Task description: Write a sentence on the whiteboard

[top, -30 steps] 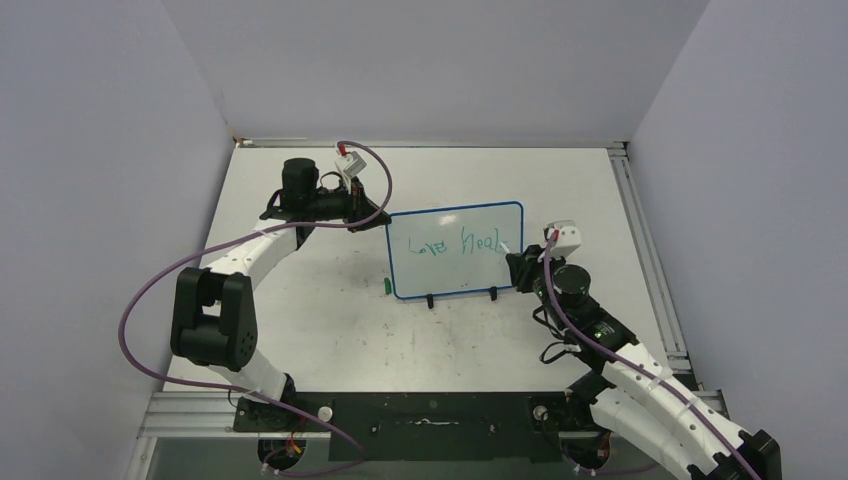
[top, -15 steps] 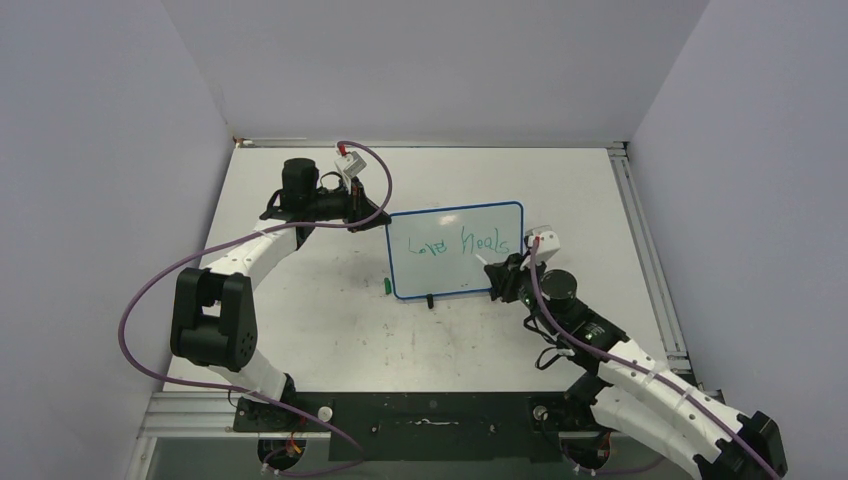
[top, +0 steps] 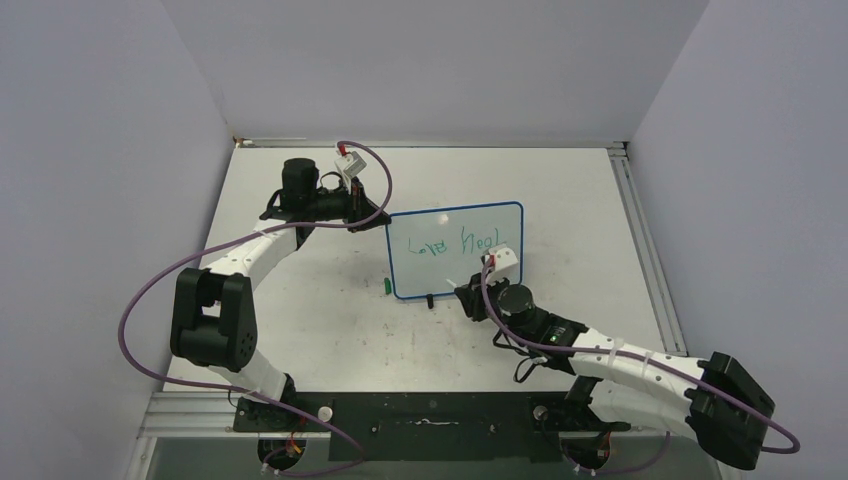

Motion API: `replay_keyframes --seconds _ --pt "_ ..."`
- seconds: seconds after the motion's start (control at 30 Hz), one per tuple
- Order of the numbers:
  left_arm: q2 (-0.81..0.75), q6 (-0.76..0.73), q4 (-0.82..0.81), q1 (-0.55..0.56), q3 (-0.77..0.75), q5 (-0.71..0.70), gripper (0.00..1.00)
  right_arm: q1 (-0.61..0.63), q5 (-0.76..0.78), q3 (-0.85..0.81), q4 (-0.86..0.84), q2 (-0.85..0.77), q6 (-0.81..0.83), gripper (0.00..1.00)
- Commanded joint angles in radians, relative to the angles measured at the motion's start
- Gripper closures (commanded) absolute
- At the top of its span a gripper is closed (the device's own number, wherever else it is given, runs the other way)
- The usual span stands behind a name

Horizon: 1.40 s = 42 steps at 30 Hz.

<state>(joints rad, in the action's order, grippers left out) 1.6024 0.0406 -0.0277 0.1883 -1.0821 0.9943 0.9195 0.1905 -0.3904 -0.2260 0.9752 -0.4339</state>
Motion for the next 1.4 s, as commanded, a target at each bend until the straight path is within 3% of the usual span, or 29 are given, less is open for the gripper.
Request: replay_keyframes --seconds 0.0,0.8,1.07,1.37 --pt "-0.032 -0.01 0.003 0.004 -0.016 -0.008 1.0 0.014 0.075 0.008 -0.118 0.035 -0.004 0.95" --pt "-0.025 -0.014 0.008 0.003 -0.019 -0.003 1.0 0.012 0.163 -0.015 -0.16 0.192 0.028 0.95" --pt "-0.027 -0.015 0.009 0.003 -0.02 -0.002 1.0 0.012 0.123 -0.02 -0.202 0.214 0.062 0.95" --pt "-0.025 -0.015 0.009 0.002 -0.02 -0.002 1.0 0.014 0.086 -0.021 -0.136 0.227 0.053 0.95"
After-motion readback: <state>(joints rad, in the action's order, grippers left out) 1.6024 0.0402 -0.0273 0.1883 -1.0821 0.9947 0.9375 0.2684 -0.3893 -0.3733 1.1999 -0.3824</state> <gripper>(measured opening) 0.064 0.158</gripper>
